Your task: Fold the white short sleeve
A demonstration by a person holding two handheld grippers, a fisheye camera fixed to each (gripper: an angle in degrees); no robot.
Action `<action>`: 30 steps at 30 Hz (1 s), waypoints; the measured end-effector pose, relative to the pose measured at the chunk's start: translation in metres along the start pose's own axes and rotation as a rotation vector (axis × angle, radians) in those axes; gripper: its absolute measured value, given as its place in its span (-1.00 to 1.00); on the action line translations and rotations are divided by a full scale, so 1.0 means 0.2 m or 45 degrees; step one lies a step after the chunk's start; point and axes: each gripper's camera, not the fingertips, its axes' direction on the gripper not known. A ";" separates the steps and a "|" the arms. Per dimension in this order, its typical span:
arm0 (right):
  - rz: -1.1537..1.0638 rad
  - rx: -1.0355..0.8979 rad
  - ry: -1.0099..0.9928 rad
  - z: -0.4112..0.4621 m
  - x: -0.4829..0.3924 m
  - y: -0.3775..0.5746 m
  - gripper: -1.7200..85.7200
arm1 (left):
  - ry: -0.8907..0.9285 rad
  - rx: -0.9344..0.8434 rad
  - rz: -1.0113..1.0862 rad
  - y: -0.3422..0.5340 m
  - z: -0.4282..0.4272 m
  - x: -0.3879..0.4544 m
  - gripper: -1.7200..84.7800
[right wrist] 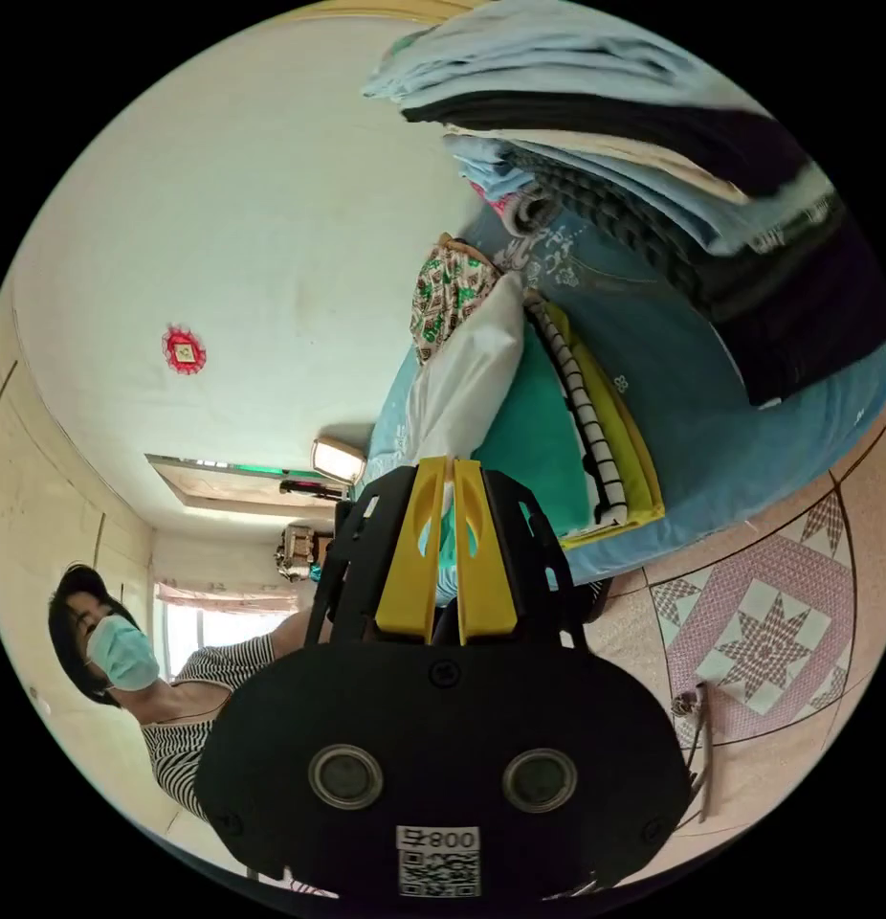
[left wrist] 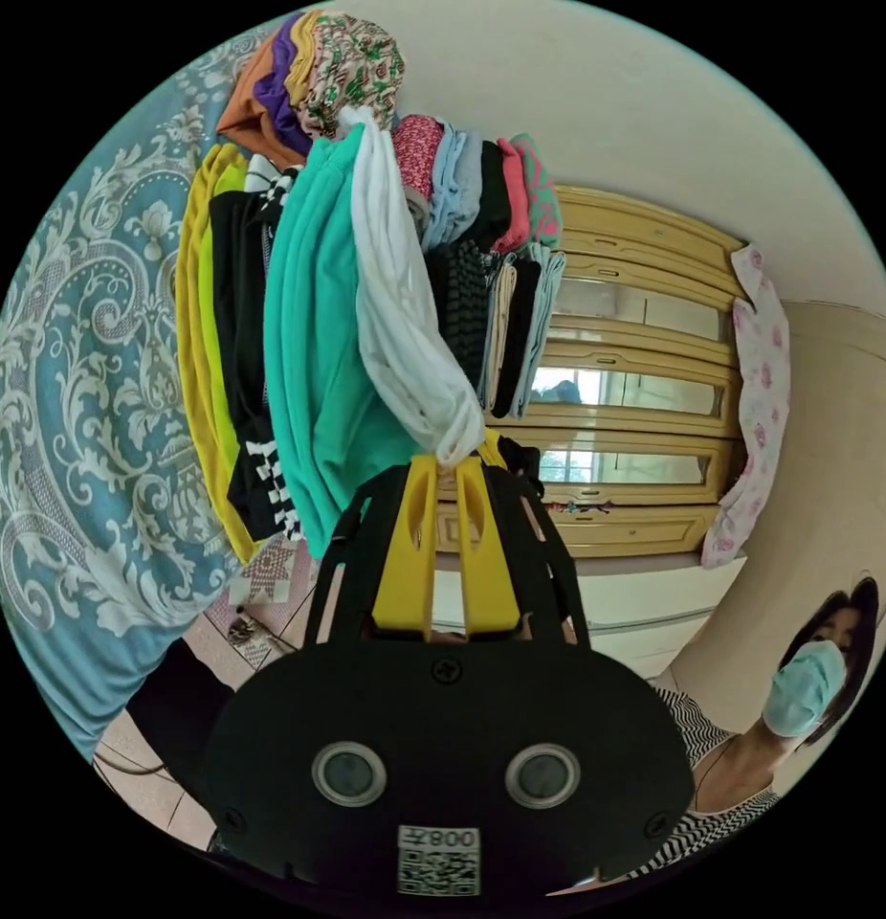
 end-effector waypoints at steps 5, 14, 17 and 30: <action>-0.021 -0.014 0.044 -0.17 -0.07 -0.04 -0.93 | -0.082 -0.076 0.059 0.02 0.11 -0.36 -0.89; 0.070 -0.092 0.178 -0.28 -0.04 -0.10 -0.93 | -0.110 -0.081 -0.093 0.15 0.21 -1.14 -0.89; 0.106 -0.051 0.117 -0.32 -0.01 -0.09 -0.93 | -0.087 -0.100 -0.104 0.17 0.20 -1.32 -0.89; 0.043 0.227 0.304 -0.50 -0.27 -0.02 -0.96 | -0.206 -0.077 0.190 0.34 -0.15 -1.58 -0.95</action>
